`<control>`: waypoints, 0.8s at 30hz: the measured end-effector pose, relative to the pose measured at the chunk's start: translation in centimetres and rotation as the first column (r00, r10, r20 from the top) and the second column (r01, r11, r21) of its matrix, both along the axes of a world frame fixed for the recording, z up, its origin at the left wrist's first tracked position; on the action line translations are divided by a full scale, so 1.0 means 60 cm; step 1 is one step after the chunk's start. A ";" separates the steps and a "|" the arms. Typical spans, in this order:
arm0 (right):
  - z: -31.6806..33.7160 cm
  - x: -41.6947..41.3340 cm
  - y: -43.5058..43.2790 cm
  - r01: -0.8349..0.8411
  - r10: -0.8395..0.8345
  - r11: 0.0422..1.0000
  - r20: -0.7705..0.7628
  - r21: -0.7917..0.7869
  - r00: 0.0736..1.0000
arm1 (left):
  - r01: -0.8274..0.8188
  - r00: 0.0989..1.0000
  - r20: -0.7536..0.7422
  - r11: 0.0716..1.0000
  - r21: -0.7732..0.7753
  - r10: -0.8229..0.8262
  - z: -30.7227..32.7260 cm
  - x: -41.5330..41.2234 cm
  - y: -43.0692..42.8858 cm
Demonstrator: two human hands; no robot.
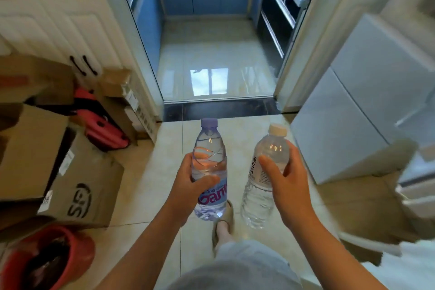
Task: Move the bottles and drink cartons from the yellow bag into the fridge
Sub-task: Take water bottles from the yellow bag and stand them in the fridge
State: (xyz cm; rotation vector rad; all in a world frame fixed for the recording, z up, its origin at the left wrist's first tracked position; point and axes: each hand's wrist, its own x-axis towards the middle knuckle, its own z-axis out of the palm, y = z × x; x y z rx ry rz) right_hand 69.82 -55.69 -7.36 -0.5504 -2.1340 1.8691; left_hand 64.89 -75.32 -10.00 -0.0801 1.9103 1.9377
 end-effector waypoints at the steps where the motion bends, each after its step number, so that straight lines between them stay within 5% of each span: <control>1: -0.002 -0.031 0.003 -0.012 0.012 1.000 0.001 -0.001 1.000 | -0.004 1.000 -0.002 1.000 -0.006 0.004 -0.001 -0.030 0.003; 13: 0.019 -0.382 0.097 -0.058 0.058 0.998 -0.023 0.000 0.998 | 0.054 0.997 -0.051 0.998 0.023 -0.053 0.029 -0.385 0.120; 24: 0.023 -0.549 0.269 0.332 -0.331 0.943 -0.044 -0.003 0.942 | 0.349 0.936 -0.079 0.934 0.080 -0.343 0.022 -0.659 0.357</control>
